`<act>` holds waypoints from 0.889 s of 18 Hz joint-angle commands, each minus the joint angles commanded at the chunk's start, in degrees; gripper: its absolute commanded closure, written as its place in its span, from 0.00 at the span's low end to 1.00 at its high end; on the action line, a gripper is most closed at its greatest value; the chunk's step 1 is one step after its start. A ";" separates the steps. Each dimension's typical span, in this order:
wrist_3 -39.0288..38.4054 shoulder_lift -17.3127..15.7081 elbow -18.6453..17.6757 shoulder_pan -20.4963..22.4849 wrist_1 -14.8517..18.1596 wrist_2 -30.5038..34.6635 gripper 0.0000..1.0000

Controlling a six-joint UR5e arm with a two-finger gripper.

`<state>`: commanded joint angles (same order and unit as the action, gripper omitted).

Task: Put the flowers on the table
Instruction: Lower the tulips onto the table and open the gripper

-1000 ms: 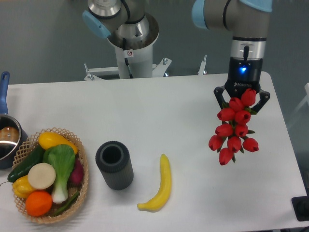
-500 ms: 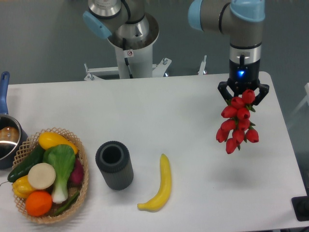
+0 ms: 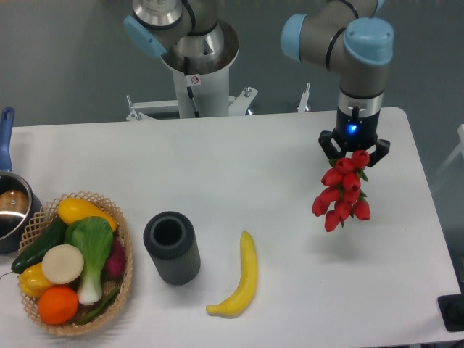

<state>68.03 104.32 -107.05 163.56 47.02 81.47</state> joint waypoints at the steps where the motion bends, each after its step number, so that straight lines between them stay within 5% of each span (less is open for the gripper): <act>1: 0.00 0.88 -0.09 -0.09 0.35 0.00 0.66; 10: 0.09 4.13 -0.26 -0.09 3.34 0.18 0.57; 15: 0.35 3.96 0.70 0.35 2.73 0.18 0.00; 16: 0.44 3.87 0.88 0.35 2.64 0.18 0.00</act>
<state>68.47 108.19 -106.17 163.92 49.66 81.65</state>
